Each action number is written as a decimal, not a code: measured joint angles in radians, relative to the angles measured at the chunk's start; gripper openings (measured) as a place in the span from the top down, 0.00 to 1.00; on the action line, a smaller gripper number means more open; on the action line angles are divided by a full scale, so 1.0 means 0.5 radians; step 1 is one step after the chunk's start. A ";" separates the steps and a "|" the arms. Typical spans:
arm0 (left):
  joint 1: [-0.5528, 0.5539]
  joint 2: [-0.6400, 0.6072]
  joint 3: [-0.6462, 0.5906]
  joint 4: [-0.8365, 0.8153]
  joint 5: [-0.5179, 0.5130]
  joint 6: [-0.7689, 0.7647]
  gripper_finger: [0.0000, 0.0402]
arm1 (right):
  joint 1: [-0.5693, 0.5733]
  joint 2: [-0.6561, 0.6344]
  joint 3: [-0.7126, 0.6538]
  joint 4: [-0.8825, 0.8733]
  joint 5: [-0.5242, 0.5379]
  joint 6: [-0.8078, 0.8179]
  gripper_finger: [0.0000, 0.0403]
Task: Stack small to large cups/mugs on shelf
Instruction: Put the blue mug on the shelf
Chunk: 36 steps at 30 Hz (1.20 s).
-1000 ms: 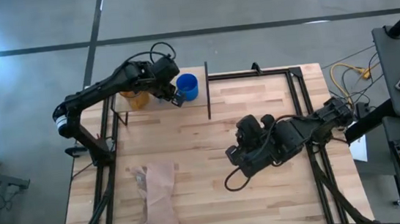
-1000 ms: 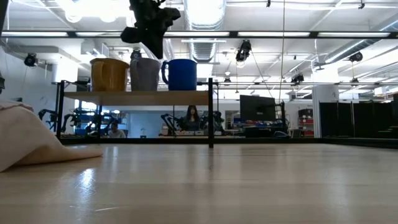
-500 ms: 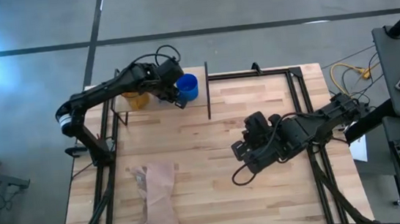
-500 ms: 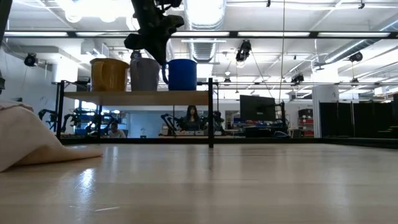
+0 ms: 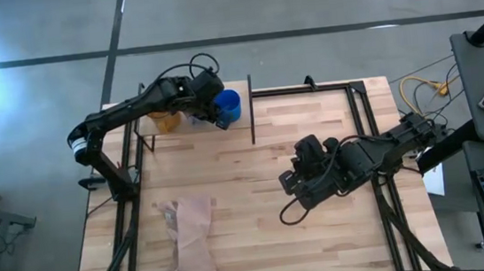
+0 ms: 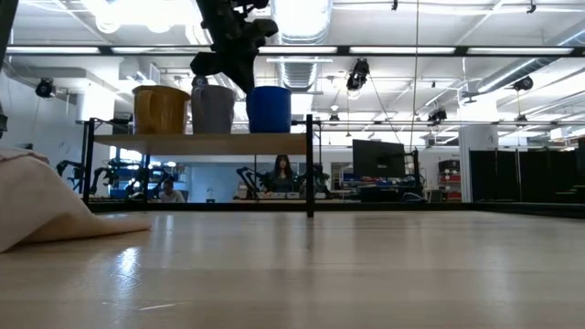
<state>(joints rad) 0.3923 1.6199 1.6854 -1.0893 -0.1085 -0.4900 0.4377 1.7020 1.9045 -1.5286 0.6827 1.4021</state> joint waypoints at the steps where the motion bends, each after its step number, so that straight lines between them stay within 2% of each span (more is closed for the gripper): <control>1: 0.000 0.000 -0.008 0.013 0.000 0.000 1.00 | 0.000 0.000 0.000 0.000 0.003 0.000 0.98; 13: 0.000 0.000 -0.014 0.143 0.036 0.014 1.00 | -0.009 0.001 0.001 0.008 0.036 0.017 0.98; 20: 0.000 -0.006 -0.014 0.119 0.035 0.016 1.00 | -0.009 0.001 -0.001 0.035 0.036 0.016 0.98; 25: -0.016 -0.110 0.006 0.014 0.015 0.012 1.00 | -0.042 0.001 -0.002 0.082 0.034 -0.047 0.98; 32: -0.118 -0.443 0.005 0.025 0.006 0.001 1.00 | -0.334 0.002 -0.002 0.320 -0.146 -0.552 0.98; 36: -0.220 -0.639 -0.014 0.059 0.006 -0.053 1.00 | -0.641 0.002 -0.002 0.496 -0.408 -0.933 0.98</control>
<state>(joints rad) 0.2823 1.3003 1.6786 -1.0599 -0.1055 -0.5167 0.1172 1.7031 1.9034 -1.2803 0.4786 0.9358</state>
